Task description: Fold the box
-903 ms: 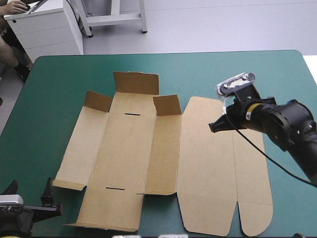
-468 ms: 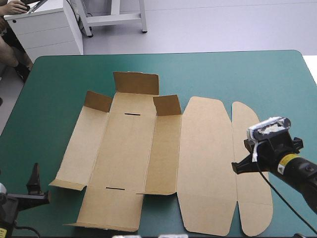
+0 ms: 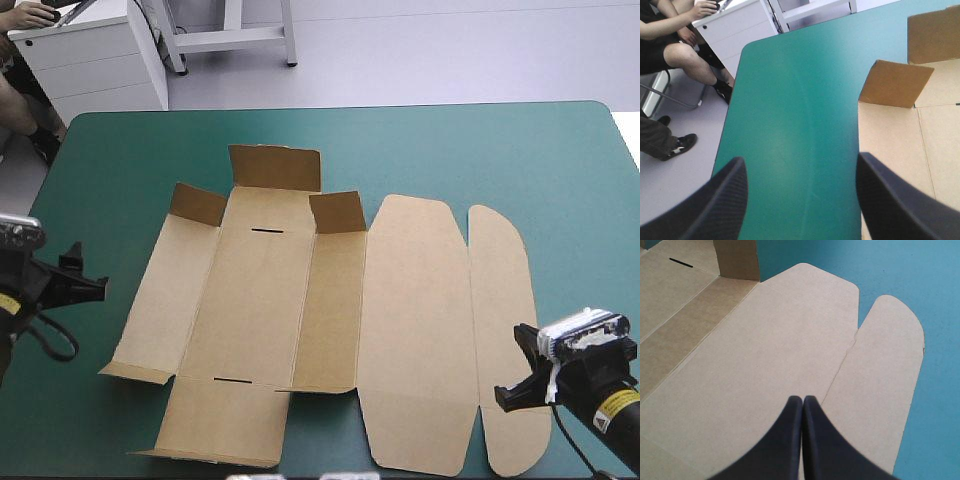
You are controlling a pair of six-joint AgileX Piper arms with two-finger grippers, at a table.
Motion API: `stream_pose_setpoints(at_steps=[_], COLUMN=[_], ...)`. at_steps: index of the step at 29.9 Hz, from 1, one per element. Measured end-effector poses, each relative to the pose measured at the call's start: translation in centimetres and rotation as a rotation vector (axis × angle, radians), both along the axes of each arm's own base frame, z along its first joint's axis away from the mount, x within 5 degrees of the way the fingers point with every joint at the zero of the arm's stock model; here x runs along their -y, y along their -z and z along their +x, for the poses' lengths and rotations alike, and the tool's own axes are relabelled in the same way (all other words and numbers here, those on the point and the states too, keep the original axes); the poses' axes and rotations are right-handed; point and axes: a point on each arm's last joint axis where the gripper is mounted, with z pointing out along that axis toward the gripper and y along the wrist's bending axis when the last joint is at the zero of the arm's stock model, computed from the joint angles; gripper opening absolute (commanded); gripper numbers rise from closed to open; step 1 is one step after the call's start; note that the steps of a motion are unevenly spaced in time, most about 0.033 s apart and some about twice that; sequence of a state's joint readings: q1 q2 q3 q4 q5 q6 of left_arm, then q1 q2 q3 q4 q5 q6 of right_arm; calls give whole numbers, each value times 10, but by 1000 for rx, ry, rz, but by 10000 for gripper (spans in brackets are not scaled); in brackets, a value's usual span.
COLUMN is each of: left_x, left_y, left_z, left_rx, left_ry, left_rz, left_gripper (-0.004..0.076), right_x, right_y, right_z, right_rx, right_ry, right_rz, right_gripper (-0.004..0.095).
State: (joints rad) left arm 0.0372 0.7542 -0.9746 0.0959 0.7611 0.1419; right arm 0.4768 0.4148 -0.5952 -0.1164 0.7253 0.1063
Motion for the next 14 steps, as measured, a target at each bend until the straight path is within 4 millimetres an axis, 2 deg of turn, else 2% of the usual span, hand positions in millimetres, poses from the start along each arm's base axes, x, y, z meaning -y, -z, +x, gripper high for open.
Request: stream_pose_setpoints(at_steps=[7, 11, 14], left_x=[-1, -4, -13], left_y=[6, 16, 24], left_z=[50, 66, 76], left_rx=[-188, -285, -351], left_ry=[0, -13, -46], left_rz=[-27, -37, -70], left_gripper=[429, 428, 429], right_x=[8, 10, 9], right_y=[17, 23, 24], right_z=[-15, -18, -19], right_rx=[27, 23, 18], right_ry=[2, 1, -1], right_rz=[12, 14, 23], right_gripper=[-20, -20, -20])
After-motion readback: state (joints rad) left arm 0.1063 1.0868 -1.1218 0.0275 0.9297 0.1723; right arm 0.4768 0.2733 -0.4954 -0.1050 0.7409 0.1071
